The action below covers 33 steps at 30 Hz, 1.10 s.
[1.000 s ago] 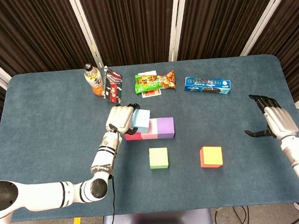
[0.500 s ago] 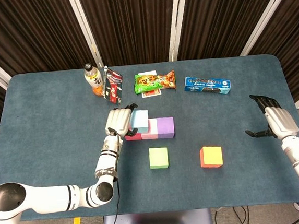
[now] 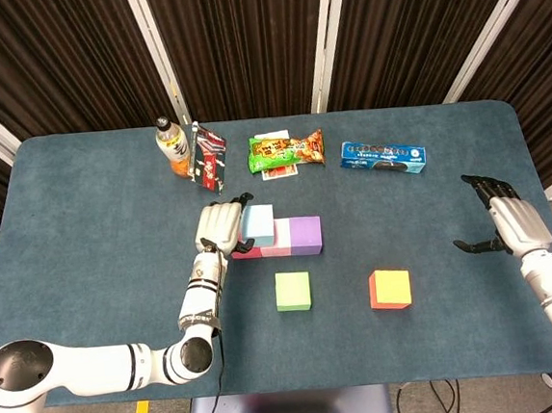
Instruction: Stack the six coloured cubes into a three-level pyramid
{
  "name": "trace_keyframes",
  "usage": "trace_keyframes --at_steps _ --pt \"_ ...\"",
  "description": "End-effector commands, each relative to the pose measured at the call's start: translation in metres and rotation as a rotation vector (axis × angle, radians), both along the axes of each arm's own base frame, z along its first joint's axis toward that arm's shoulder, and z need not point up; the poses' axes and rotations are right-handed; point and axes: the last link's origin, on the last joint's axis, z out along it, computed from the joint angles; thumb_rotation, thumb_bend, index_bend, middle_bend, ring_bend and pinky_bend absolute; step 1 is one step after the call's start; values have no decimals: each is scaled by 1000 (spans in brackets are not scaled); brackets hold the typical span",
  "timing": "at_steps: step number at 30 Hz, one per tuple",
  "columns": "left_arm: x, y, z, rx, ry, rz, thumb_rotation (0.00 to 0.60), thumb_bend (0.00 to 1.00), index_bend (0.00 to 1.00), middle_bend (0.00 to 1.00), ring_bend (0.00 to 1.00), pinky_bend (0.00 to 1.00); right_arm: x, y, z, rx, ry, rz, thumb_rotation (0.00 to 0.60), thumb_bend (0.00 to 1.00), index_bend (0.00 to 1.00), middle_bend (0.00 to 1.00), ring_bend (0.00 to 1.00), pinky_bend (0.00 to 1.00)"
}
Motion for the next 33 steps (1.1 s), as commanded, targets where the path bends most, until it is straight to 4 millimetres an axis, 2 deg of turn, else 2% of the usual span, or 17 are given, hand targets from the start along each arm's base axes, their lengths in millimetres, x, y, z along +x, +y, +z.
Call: trace_keyframes --at_steps 1,12,25,33 --pt "0 0 -1 -1 0 1 600 322 176 389 356 272 0 0 0 0 0 -1 600 278 71 167 26 103" --pt "-1 -1 -4 -6 1 3 600 322 165 375 356 270 -2 0 0 -1 -3 -5 600 278 71 167 26 103" --pt "-3 -2 -5 -12 11 0 600 323 94 288 307 263 -3 0 1 -5 -6 -8 600 279 70 167 26 103" --pt "1 -2 -3 -5 17 -16 600 322 92 284 303 261 -4 0 2 -9 -10 -10 600 280 71 167 26 96"
